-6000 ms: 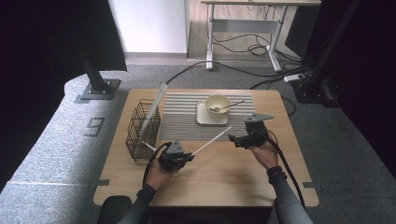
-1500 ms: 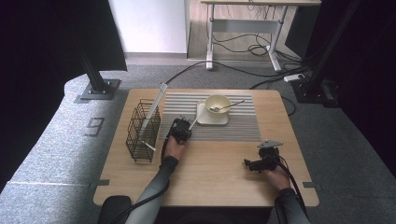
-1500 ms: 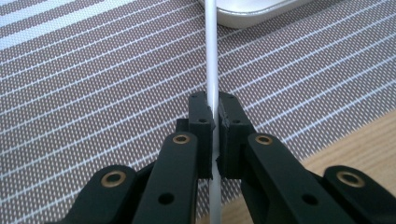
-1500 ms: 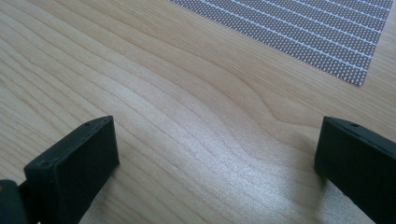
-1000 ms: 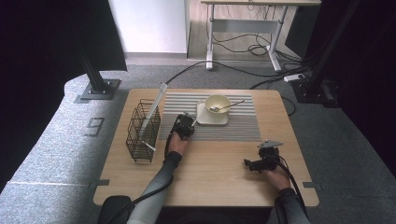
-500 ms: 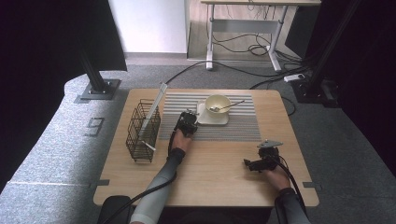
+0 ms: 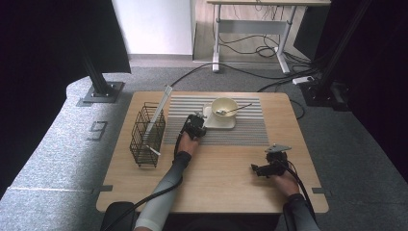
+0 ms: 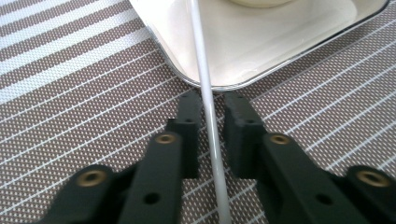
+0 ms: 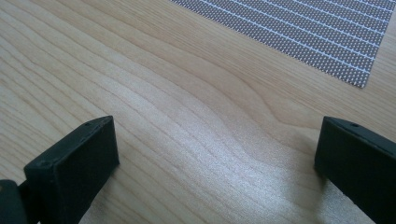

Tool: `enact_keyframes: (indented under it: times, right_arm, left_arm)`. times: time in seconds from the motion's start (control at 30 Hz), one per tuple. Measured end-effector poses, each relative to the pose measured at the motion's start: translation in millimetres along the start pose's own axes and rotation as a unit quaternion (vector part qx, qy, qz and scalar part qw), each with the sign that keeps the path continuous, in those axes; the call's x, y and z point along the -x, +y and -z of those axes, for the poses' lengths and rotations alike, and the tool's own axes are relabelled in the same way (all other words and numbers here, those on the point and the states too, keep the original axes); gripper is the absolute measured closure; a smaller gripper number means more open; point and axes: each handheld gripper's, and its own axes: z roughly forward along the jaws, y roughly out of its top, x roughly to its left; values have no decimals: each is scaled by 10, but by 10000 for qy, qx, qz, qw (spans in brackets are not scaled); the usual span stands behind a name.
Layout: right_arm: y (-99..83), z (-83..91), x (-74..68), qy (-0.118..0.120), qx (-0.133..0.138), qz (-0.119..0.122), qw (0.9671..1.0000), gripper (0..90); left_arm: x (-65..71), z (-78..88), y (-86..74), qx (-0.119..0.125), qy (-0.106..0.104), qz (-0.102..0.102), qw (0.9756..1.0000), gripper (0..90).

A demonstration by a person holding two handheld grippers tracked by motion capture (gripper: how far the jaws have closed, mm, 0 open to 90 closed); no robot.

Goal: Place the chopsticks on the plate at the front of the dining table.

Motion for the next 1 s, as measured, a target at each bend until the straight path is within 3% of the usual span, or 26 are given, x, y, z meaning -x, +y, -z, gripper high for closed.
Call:
enact_keyframes:
  times: [0.17,0.37,0.8,1.0]
  right_arm:
    - [0,0,0,0,-1,0,10000,0]
    - [0,0,0,1,-1,0,10000,0]
    - [0,0,0,1,-1,-1,10000,0]
    - [0,0,0,1,-1,-1,10000,0]
  left_arm:
    - [-33,138,4,163,-78,-6,9998,606]
    - [-70,286,-14,270,-197,6,9994,555]
    - [-27,221,-139,-46,-164,-29,9999,762]
    - [-28,168,-137,5,-106,58,9999,822]
